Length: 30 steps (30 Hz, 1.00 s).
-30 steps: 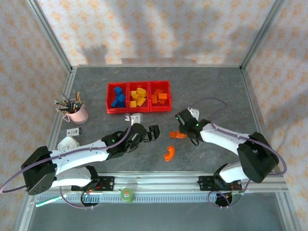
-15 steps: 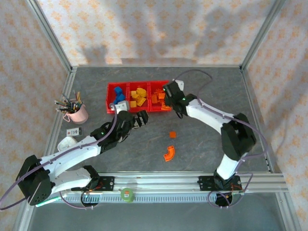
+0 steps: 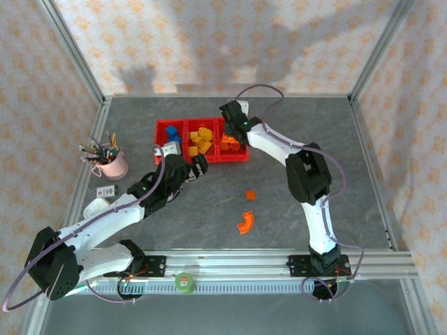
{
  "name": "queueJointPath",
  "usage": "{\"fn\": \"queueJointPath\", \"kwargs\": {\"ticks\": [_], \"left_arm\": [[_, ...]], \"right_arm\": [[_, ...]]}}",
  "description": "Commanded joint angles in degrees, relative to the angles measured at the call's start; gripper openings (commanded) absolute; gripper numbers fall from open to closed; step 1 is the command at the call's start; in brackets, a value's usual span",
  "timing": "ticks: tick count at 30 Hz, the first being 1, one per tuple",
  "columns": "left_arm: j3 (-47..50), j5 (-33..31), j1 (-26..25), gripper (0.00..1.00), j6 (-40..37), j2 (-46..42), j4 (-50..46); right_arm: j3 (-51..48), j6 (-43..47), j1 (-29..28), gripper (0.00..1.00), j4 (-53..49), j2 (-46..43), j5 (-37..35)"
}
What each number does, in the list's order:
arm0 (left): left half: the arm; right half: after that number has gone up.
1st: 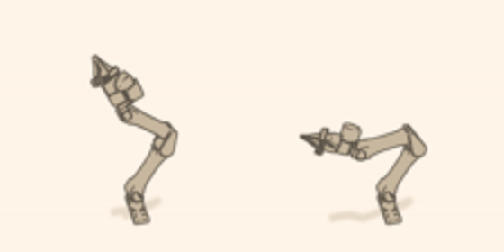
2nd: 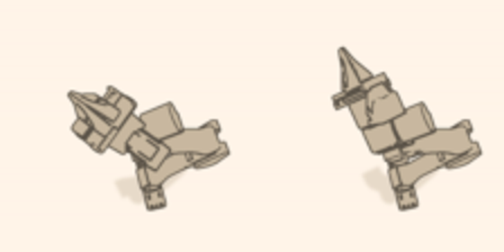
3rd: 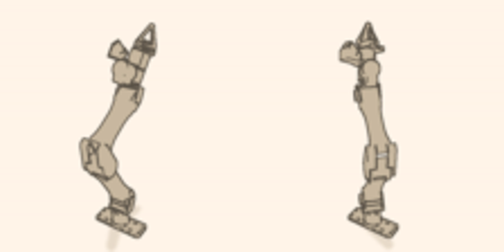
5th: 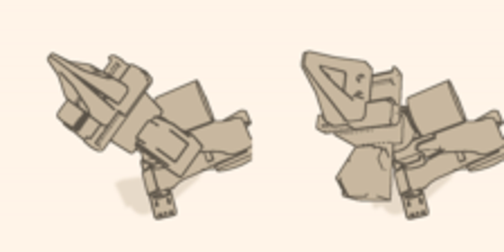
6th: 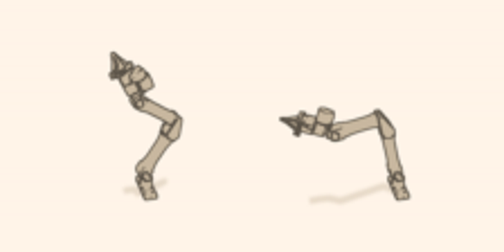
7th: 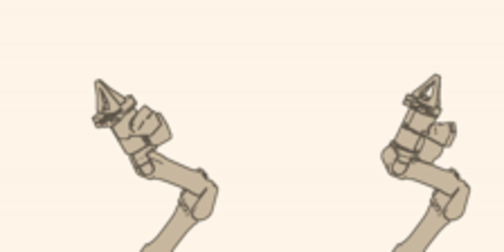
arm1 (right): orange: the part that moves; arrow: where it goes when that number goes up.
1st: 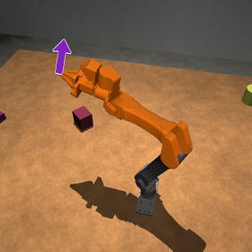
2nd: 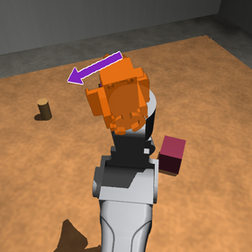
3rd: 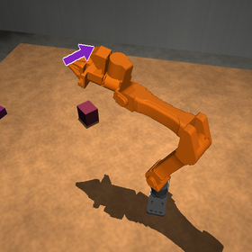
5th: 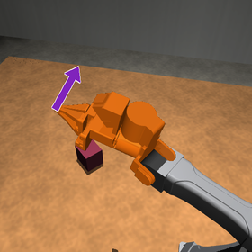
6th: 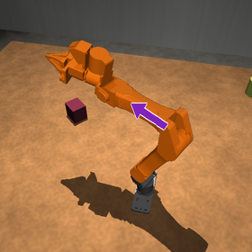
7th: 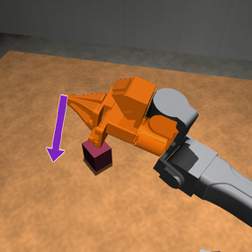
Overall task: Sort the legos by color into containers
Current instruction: Place the lego in the container.
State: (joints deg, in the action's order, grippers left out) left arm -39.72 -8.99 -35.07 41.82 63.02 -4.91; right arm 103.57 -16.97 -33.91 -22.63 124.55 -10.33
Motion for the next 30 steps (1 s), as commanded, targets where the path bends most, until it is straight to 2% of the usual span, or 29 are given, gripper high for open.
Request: {"fn": "queueJointPath", "kwargs": {"ticks": [1,7,16,22,30], "left_arm": [[-2.19,0.64,0.66,0.99,-1.57,-0.18,-0.80],[-2.22,1.03,0.70,0.99,-1.57,-1.69,-2.03],[1.57,5.60,-0.02,0.99,-0.09,-5.77,-2.23],[4.94,4.50,-4.48,0.99,2.16,-7.91,-1.60],[7.42,1.79,-11.78,0.99,5.47,-7.40,-1.20]], "right_arm": [[5.27,2.02,0.14,0.50,-3.84,2.16,-2.53],[2.55,1.84,-0.06,0.59,-4.30,-2.60,-2.17],[-23.48,-1.25,-1.84,0.73,0.26,-22.42,1.37],[-38.62,-4.91,-4.97,0.79,1.38,-33.35,1.22],[-50.75,-9.52,-8.89,0.82,0.31,-41.54,1.83]]}}
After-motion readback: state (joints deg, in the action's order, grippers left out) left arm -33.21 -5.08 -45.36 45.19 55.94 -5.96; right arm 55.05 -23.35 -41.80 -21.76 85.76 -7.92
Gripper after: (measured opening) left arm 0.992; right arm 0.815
